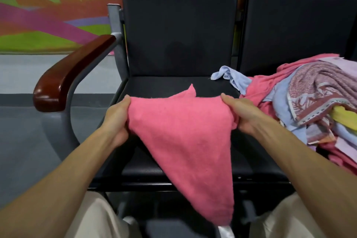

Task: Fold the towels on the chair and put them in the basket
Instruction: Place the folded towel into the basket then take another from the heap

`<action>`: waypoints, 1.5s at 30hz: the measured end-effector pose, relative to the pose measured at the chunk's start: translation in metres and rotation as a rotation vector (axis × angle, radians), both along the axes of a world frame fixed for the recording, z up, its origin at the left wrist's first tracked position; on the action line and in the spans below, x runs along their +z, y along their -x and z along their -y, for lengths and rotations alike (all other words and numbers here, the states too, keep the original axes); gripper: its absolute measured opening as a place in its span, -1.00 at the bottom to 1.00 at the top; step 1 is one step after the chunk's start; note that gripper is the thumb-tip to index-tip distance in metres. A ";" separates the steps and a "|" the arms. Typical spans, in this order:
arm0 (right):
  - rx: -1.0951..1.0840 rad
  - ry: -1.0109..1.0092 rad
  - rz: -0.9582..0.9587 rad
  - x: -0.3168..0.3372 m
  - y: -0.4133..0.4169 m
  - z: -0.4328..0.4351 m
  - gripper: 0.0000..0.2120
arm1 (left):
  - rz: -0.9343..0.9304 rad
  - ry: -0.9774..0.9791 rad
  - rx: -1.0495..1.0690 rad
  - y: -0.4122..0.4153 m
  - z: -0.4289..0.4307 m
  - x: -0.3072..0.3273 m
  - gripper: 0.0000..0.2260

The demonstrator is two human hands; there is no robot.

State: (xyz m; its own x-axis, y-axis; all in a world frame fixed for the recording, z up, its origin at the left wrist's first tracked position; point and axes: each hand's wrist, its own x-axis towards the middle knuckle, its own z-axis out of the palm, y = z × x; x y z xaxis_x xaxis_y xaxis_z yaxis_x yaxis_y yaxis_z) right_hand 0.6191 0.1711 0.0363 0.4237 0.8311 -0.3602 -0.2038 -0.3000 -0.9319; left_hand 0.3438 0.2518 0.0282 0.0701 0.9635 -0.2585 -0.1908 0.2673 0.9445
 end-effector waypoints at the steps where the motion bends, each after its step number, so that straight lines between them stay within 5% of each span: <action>1: 0.024 -0.026 -0.050 0.001 -0.003 0.001 -0.86 | 0.031 0.012 0.020 0.002 -0.001 0.000 -0.74; 4: 0.207 -0.194 -0.203 0.005 -0.011 0.006 -0.73 | 0.102 0.026 0.057 0.007 -0.005 0.000 -0.70; 6: 0.257 -0.240 -0.033 0.003 -0.014 0.007 -0.59 | 0.146 0.025 0.095 0.009 -0.007 0.001 -0.71; 10: 0.194 -0.054 1.122 -0.010 -0.014 0.009 -0.87 | 0.154 0.016 0.098 0.007 -0.006 0.002 -0.82; 11: 0.182 -0.025 1.249 -0.013 -0.014 0.010 -0.86 | 0.158 0.005 0.094 0.005 -0.005 0.003 -0.83; 13: 0.134 -0.045 1.132 -0.013 -0.014 0.011 -0.84 | 0.168 -0.022 0.110 0.003 -0.002 0.007 -0.84; 16: 0.083 -0.156 0.449 0.000 -0.012 0.020 -0.88 | 0.174 -0.047 0.139 0.006 0.003 0.012 -0.83; 18: 0.069 -0.152 0.173 0.010 -0.009 0.028 -0.85 | 0.174 -0.059 0.133 0.009 0.009 0.015 -0.84; 20: 0.024 -0.171 0.015 0.023 -0.004 0.034 -0.96 | 0.182 -0.065 0.124 0.011 0.016 0.022 -0.85; 25: 0.147 -0.426 -0.245 0.068 -0.003 0.042 -0.76 | 0.204 -0.098 0.116 0.025 0.032 0.055 -0.81; 29: -0.009 -0.454 -0.165 0.108 -0.001 0.059 -0.62 | 0.247 -0.170 0.007 0.039 0.049 0.095 -0.87; 33: -0.096 -0.385 0.481 0.137 0.000 0.079 -0.70 | 0.139 -0.332 0.020 0.057 0.065 0.137 -0.81; 36: -0.204 -0.437 0.724 0.161 -0.003 0.092 -0.83 | 0.104 -0.417 0.025 0.067 0.077 0.169 -0.77; 45: -0.322 -0.688 0.350 0.213 0.014 0.123 -0.84 | 0.175 -0.405 -0.058 0.077 0.101 0.217 -0.93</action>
